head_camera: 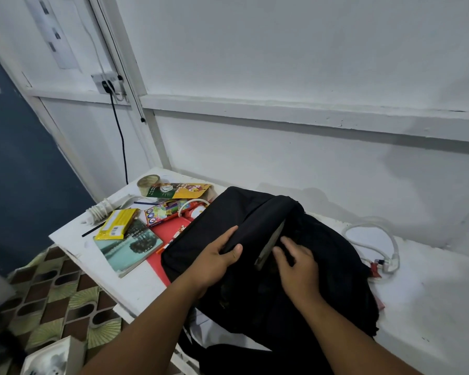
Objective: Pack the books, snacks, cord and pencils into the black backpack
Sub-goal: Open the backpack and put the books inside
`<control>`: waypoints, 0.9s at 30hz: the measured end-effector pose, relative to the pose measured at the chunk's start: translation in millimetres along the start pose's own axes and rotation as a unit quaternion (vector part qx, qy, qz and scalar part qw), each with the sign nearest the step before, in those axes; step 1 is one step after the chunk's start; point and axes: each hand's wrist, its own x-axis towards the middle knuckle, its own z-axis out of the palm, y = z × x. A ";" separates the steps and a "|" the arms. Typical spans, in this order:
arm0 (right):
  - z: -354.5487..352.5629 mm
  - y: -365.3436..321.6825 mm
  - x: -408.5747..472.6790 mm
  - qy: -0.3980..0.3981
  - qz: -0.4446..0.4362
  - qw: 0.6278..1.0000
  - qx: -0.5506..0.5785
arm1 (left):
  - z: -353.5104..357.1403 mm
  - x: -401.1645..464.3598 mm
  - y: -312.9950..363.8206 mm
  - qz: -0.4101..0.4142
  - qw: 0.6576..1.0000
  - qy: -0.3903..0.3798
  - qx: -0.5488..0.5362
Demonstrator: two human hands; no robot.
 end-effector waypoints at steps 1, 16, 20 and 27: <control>-3.9 -9.7 -3.7 0.048 0.001 0.999 0.024 | -2.1 -3.1 -2.3 -0.006 1.000 -0.004 0.005; 90.1 -121.4 -53.7 -0.067 -0.259 0.963 -0.043 | -186.2 -17.8 -97.9 -0.003 0.945 0.322 0.055; 162.3 -145.3 -59.4 -0.131 -0.217 0.965 -0.066 | -259.5 -8.7 -146.0 -0.021 0.902 0.220 0.370; 263.7 -157.3 -80.6 -0.197 -0.127 0.968 -0.088 | -311.9 -2.9 -195.3 0.075 0.863 0.146 0.479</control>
